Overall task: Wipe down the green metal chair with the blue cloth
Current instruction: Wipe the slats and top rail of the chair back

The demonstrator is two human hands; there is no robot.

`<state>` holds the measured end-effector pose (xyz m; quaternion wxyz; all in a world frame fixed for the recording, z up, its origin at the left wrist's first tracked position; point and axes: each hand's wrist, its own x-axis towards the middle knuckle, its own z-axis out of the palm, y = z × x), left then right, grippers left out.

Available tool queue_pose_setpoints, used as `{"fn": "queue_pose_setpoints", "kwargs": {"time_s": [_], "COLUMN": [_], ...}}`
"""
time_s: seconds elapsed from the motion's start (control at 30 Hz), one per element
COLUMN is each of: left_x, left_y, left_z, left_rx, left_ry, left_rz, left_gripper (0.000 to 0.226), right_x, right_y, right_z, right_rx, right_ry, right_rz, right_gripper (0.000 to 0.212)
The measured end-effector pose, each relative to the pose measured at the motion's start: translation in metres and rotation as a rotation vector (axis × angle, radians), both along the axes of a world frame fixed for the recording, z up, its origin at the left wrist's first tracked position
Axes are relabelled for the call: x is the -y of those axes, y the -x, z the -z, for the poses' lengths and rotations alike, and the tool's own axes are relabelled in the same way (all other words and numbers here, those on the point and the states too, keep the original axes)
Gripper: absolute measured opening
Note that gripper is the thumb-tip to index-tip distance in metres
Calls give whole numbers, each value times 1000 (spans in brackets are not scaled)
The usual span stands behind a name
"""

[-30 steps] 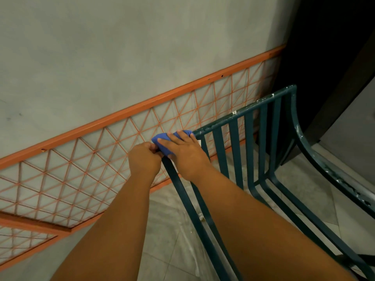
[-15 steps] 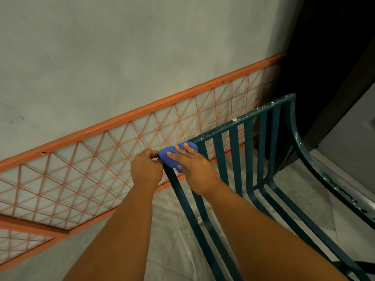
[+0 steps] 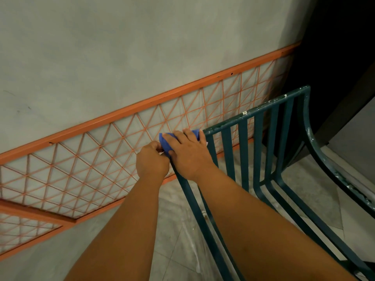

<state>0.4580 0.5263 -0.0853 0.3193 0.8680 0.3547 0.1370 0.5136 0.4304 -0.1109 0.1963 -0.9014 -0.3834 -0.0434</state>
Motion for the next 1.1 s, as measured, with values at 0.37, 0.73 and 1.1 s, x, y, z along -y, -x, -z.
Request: {"fn": "queue_pose_setpoints", "kwargs": {"time_s": [0.37,0.73,1.1], "left_x": [-4,-8,-9], "left_y": [1,-3,-4], "left_z": [8,9,9], "left_rx": [69,84,70], "left_ry": [16,117,116], "left_rz": [12,-15,-5], "left_gripper": [14,15,16], "right_x": [1,-5,16], "right_y": [-20,-13,68], "right_z": [-2,16,83], "right_rx": [-36,41,-586], "right_ry": [-4,-128,-595], "right_rz": [-6,143,185], "right_gripper": [57,41,43]}}
